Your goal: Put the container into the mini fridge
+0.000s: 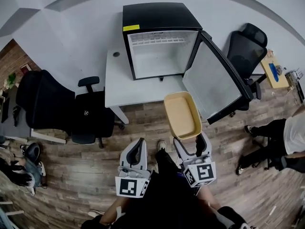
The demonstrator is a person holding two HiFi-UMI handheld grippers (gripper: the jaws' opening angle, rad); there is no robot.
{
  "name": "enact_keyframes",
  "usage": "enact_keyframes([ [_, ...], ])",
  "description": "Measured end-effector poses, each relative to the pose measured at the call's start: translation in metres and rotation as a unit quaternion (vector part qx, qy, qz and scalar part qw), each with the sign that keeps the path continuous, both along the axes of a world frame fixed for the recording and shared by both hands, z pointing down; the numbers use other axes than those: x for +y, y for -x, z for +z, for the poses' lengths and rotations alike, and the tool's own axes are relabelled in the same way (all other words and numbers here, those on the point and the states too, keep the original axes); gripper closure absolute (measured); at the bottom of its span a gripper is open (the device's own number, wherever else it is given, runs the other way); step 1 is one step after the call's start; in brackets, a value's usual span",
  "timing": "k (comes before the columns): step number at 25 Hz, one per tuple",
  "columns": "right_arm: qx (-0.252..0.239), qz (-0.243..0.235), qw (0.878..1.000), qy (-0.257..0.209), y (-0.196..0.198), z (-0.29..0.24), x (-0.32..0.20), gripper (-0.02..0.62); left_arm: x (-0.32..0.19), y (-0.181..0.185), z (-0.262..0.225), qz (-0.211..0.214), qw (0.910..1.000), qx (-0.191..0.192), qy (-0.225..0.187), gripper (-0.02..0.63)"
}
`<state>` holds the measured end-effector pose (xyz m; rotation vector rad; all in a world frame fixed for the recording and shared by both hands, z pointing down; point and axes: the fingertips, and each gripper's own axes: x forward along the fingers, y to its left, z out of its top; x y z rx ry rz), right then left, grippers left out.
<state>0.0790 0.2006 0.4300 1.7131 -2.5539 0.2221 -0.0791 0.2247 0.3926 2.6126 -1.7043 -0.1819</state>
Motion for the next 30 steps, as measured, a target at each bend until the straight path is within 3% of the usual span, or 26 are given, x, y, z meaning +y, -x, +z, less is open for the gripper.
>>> enact_keyframes([
  [7, -0.001, 0.000, 1.000, 0.000, 0.008, 0.009, -0.085, 0.196, -0.074, 0.012, 0.004, -0.008, 1.0000, 0.001, 0.002, 0.595],
  [17, 0.005, -0.014, 1.000, 0.003, 0.003, 0.008, -0.242, 0.196, -0.216, -0.009, -0.013, -0.009, 0.9999, 0.003, 0.006, 0.595],
  [30, 0.014, -0.008, 1.000, -0.001, 0.005, 0.008, -0.404, 0.196, -0.325, -0.015, -0.023, -0.025, 0.9997, 0.002, 0.003, 0.595],
])
